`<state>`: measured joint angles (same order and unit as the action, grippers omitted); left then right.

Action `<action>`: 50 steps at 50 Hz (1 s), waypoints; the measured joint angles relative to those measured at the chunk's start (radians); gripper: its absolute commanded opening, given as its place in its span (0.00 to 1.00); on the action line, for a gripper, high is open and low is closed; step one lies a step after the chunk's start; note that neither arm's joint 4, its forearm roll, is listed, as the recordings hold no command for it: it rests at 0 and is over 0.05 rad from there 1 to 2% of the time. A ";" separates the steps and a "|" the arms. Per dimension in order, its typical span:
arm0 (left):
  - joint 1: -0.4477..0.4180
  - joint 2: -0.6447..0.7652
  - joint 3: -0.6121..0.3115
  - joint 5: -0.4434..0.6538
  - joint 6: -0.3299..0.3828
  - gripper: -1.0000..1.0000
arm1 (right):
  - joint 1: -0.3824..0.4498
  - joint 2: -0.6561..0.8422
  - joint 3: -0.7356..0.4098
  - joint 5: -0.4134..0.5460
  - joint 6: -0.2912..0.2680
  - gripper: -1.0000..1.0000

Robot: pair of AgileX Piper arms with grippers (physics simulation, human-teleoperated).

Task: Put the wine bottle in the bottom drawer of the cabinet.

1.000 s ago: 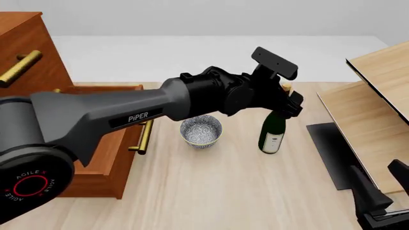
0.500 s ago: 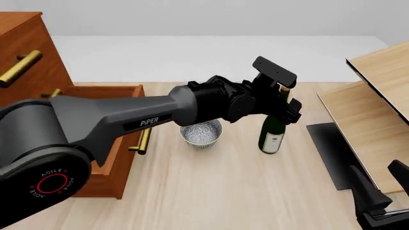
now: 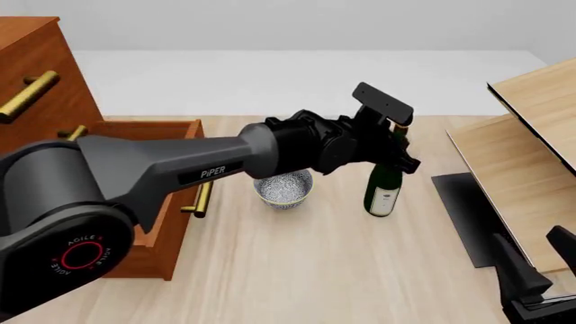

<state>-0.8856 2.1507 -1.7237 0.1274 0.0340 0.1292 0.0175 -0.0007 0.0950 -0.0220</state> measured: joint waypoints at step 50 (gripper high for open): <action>-0.019 -0.137 0.110 -0.087 0.040 0.00 | 0.005 -0.002 0.000 -0.004 -0.016 1.00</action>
<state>-0.9042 2.0141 -1.6133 0.0401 0.0737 0.1340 0.0151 -0.0004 0.0907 -0.0379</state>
